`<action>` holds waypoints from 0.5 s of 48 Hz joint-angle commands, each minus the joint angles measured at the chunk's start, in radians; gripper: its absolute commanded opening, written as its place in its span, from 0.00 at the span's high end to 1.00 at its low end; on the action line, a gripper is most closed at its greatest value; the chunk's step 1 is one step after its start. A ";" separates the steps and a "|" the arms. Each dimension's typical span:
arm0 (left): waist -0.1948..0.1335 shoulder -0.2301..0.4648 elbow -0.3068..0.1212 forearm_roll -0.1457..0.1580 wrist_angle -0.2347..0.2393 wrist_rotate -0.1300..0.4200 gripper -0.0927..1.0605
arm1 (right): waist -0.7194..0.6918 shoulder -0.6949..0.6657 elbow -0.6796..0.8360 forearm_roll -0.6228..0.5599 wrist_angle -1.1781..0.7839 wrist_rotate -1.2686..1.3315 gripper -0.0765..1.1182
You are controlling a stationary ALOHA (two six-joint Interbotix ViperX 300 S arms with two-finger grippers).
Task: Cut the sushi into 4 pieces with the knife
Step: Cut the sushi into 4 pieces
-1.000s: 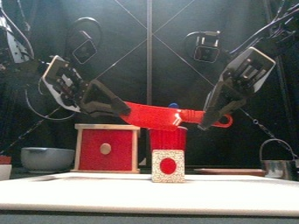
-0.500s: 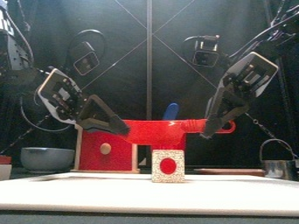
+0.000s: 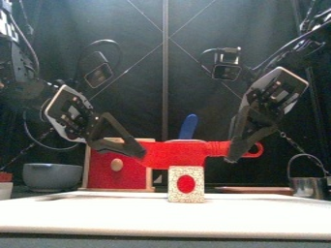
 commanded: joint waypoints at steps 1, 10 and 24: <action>-0.005 0.021 -0.041 -0.008 0.021 -0.002 0.85 | 0.005 0.008 -0.035 0.011 -0.009 0.002 0.89; -0.015 0.041 -0.054 -0.029 0.054 0.000 0.85 | 0.005 0.040 -0.041 0.018 -0.009 0.002 0.89; -0.017 0.104 -0.072 -0.051 0.106 0.002 0.85 | 0.000 0.124 -0.048 0.018 -0.009 0.002 0.89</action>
